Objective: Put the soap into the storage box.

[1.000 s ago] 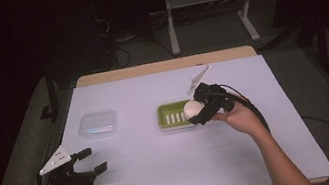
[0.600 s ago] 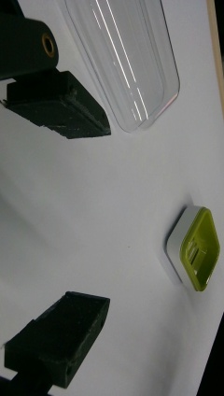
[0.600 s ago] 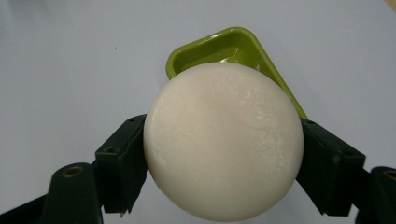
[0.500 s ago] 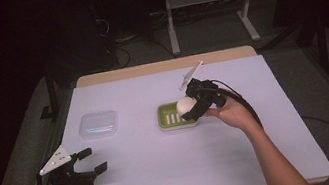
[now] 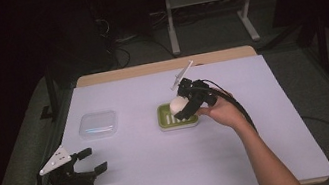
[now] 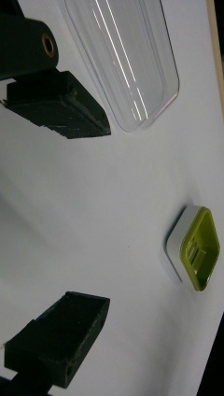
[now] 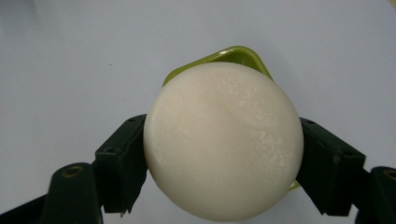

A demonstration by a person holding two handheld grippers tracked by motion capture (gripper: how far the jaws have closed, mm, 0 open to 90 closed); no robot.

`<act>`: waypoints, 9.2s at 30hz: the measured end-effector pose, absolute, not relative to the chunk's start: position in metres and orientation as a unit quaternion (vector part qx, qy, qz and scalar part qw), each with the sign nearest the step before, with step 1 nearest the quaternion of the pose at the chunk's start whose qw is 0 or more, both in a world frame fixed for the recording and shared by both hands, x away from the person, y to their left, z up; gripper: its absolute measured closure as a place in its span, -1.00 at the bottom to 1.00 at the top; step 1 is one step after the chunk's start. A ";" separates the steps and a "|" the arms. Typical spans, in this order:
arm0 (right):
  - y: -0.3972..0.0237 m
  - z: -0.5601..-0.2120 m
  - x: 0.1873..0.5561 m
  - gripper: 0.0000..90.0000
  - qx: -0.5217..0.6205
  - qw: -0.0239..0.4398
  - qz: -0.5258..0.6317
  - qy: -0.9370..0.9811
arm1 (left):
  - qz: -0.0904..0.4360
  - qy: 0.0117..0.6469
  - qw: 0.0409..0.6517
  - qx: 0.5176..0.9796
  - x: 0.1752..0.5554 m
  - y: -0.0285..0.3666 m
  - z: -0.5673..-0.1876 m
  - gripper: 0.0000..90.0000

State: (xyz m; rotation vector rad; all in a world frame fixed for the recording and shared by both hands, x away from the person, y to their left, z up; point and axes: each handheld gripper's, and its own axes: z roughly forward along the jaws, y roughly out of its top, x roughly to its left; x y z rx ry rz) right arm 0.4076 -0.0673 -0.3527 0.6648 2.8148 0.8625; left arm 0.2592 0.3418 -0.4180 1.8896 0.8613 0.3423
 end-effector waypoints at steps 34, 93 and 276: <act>-0.051 -0.380 0.428 -0.47 0.253 0.056 0.274 0.926 | 0.140 0.354 0.496 0.780 0.259 0.342 -0.418 -0.68; -0.053 -0.406 0.436 -0.47 0.282 0.055 0.254 0.923 | 0.139 0.354 0.497 0.780 0.259 0.341 -0.418 -0.68; -0.236 -0.422 0.277 -0.54 0.365 0.029 0.364 0.856 | 0.136 0.357 0.485 0.786 0.260 0.335 -0.422 -0.68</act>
